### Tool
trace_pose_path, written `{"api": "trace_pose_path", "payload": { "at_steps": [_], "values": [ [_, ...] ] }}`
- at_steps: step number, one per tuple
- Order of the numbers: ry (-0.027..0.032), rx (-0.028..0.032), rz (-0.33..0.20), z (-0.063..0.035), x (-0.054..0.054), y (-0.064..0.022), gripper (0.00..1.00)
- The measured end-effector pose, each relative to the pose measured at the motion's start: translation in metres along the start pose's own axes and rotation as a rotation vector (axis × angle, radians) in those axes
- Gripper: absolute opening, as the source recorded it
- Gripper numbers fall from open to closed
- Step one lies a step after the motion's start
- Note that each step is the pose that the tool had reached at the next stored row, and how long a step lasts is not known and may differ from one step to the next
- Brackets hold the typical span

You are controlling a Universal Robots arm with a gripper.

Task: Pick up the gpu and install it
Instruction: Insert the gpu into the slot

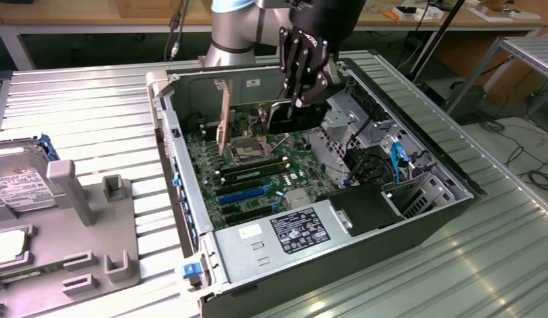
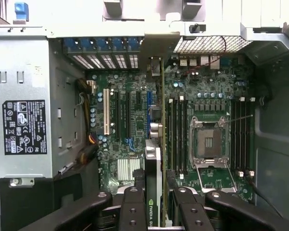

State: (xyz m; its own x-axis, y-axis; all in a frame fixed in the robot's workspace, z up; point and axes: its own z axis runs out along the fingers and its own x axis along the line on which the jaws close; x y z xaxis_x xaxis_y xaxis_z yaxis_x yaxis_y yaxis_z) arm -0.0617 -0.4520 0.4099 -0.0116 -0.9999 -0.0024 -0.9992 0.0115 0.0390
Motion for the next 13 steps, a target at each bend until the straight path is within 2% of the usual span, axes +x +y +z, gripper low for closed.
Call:
{"api": "trace_pose_path", "payload": {
  "at_steps": [4,13],
  "values": [
    [-0.0002,0.0026,0.004,0.0035,-0.0087,0.0002,0.27],
    [-0.0002,0.0043,0.005,0.0061,-0.0117,0.0008,0.27]
  ]
}}
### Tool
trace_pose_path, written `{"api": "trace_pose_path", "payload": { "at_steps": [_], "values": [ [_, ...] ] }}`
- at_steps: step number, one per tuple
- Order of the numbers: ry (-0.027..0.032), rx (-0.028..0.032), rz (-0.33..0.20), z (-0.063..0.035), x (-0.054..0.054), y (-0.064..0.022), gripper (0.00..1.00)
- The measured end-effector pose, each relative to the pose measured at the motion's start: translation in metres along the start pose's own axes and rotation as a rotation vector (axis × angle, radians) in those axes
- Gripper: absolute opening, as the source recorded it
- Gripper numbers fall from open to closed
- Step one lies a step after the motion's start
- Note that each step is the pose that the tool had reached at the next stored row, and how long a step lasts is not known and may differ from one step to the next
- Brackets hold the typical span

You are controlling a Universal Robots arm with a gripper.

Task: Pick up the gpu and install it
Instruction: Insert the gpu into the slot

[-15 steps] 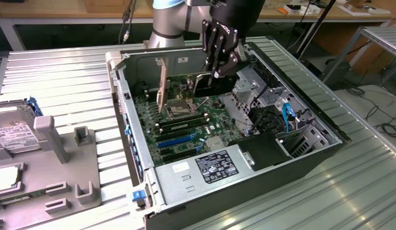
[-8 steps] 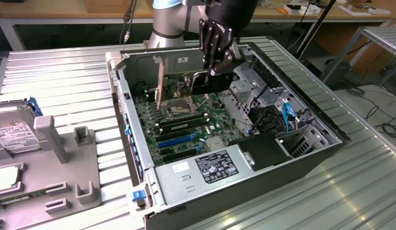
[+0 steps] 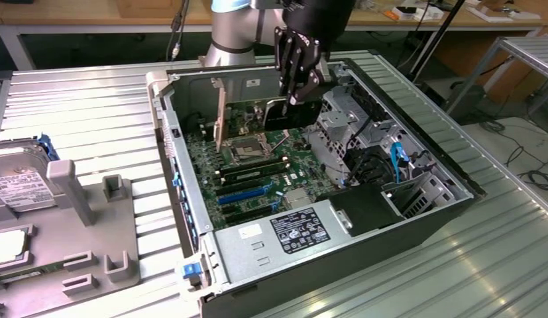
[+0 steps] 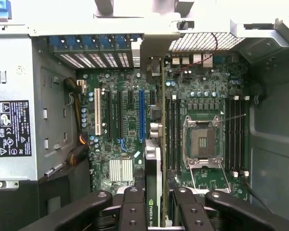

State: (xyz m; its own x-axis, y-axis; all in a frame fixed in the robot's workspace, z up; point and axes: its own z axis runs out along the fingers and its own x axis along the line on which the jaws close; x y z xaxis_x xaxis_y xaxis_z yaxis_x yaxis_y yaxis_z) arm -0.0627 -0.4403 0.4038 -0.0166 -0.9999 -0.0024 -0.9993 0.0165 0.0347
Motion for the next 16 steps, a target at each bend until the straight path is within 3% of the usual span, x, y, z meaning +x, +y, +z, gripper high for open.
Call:
{"api": "trace_pose_path", "payload": {
  "at_steps": [16],
  "values": [
    [-0.0001,0.0086,0.000,0.0093,-0.0045,0.0067,0.27]
  ]
}}
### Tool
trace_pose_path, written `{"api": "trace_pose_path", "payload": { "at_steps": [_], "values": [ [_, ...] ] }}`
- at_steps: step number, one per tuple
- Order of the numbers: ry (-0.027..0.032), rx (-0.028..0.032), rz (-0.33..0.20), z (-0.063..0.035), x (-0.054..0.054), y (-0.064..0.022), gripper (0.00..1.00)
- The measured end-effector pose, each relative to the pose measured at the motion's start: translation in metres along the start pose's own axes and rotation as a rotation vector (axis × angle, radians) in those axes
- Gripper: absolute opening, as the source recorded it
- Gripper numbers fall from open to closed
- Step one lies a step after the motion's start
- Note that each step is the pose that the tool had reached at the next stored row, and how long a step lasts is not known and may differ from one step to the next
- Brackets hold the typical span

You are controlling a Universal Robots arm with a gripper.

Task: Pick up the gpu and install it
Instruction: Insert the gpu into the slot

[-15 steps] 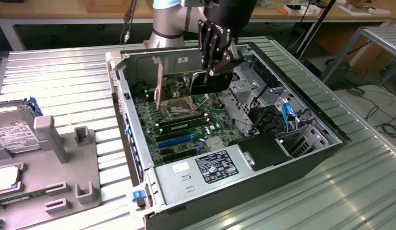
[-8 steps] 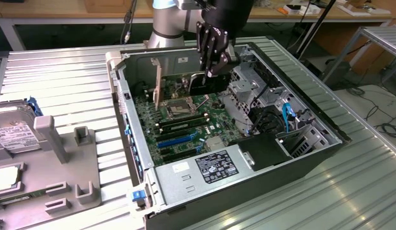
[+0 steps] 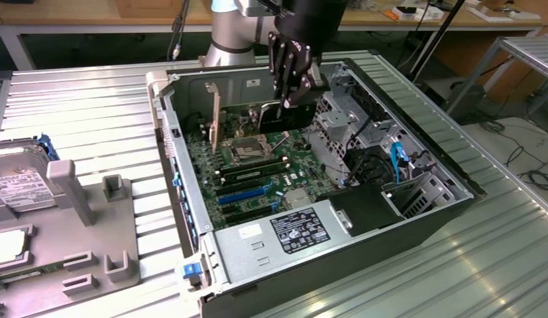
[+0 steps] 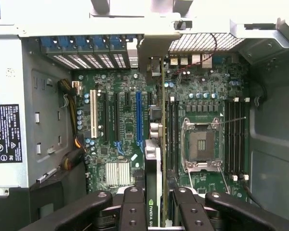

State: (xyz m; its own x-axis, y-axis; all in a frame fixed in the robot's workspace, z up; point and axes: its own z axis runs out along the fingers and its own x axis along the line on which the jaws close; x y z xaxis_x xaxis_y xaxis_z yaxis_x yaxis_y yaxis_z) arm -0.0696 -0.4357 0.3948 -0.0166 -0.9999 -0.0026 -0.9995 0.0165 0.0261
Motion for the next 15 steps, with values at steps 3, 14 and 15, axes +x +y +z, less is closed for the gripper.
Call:
{"api": "trace_pose_path", "payload": {
  "at_steps": [3,14,15],
  "values": [
    [0.0000,0.0012,0.000,0.0009,-0.0006,0.0010,0.27],
    [0.0000,0.0013,0.000,0.0011,-0.0006,0.0010,0.27],
    [-0.0002,0.0014,0.000,0.0017,-0.0007,0.0009,0.27]
  ]
}}
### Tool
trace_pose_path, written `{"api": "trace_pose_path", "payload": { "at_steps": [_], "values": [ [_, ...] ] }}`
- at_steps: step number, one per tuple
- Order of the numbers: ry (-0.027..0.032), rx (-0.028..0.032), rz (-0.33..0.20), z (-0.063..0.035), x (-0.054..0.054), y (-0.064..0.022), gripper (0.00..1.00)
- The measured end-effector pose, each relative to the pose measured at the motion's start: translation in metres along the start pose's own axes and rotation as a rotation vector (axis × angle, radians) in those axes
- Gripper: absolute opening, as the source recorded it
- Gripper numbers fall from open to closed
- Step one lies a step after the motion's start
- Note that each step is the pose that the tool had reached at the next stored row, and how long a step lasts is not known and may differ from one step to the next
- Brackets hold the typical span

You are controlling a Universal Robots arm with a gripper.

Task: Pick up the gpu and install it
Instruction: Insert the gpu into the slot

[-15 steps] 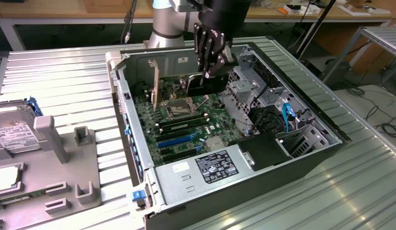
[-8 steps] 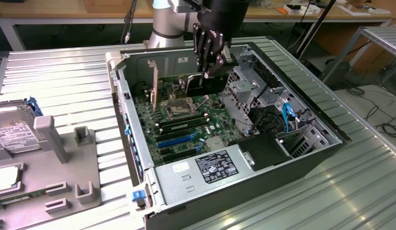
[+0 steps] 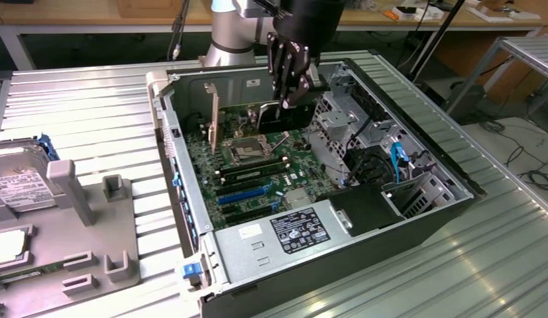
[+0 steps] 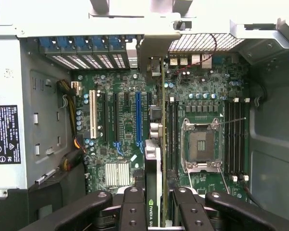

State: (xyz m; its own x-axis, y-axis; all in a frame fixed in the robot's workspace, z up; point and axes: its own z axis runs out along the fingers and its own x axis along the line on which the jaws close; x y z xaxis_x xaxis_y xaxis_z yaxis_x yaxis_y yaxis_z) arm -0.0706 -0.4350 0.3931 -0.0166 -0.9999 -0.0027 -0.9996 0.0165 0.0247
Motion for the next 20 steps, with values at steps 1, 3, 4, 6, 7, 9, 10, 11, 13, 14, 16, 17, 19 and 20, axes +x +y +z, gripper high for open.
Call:
{"api": "trace_pose_path", "payload": {
  "at_steps": [1,3,4,6,7,9,10,11,13,14,16,17,19,20],
  "values": [
    [0.0002,0.0002,0.000,0.0006,0.000,0.0000,0.27],
    [0.0001,0.0024,0.000,0.0029,0.000,0.0003,0.27],
    [0.0001,0.0037,0.000,0.0041,0.000,0.0004,0.27],
    [0.0001,0.0052,0.000,0.0062,0.000,0.0009,0.27],
    [0.0001,0.0060,0.000,0.0071,0.000,0.0013,0.27],
    [0.0001,0.0071,0.000,0.0081,0.000,0.0018,0.27],
    [0.0000,0.0076,0.000,0.0087,0.000,0.0021,0.27],
    [0.0000,0.0084,0.000,0.0092,0.000,0.0026,0.27],
    [0.0000,0.0110,0.000,0.0102,0.000,0.0044,0.27],
    [0.0000,0.0124,0.000,0.0107,0.000,0.0053,0.27],
    [0.0000,0.0150,0.000,0.0118,0.000,0.0069,0.27],
    [-0.0001,0.0167,0.000,0.0129,0.000,0.0083,0.27],
    [-0.0001,0.0178,0.000,0.0139,0.001,0.0095,0.27],
    [0.0000,0.0183,0.000,0.0144,0.001,0.0100,0.27]
  ]
}}
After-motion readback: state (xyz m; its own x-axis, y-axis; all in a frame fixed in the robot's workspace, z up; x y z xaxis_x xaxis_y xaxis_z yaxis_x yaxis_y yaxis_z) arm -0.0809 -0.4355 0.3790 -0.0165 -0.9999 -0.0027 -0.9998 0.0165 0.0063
